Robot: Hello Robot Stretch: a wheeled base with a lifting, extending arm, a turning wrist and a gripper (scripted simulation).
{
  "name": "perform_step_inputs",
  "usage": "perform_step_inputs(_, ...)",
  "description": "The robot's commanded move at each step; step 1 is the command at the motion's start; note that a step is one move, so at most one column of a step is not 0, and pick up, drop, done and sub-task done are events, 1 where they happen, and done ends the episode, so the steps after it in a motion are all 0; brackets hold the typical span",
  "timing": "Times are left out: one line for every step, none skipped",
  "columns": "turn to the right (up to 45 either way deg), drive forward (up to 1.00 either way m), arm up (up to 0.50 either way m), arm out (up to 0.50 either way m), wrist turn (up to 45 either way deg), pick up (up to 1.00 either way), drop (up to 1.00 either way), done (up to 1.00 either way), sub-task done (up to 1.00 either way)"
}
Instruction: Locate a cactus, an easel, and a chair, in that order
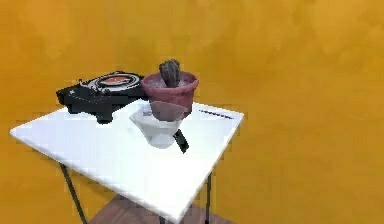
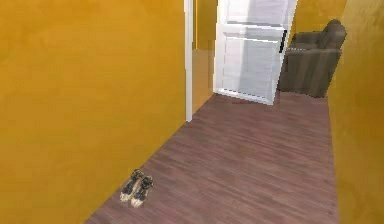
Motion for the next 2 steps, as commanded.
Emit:
perform_step_inputs(0.0, 0.0, 0.0, 0.0, 0.0, 0.0, 0.0, 0.0, 1.0)
perform_step_inputs(-45.0, 0.0, 0.0, 0.0, 0.0, 0.0, 0.0, 0.0, 0.0)
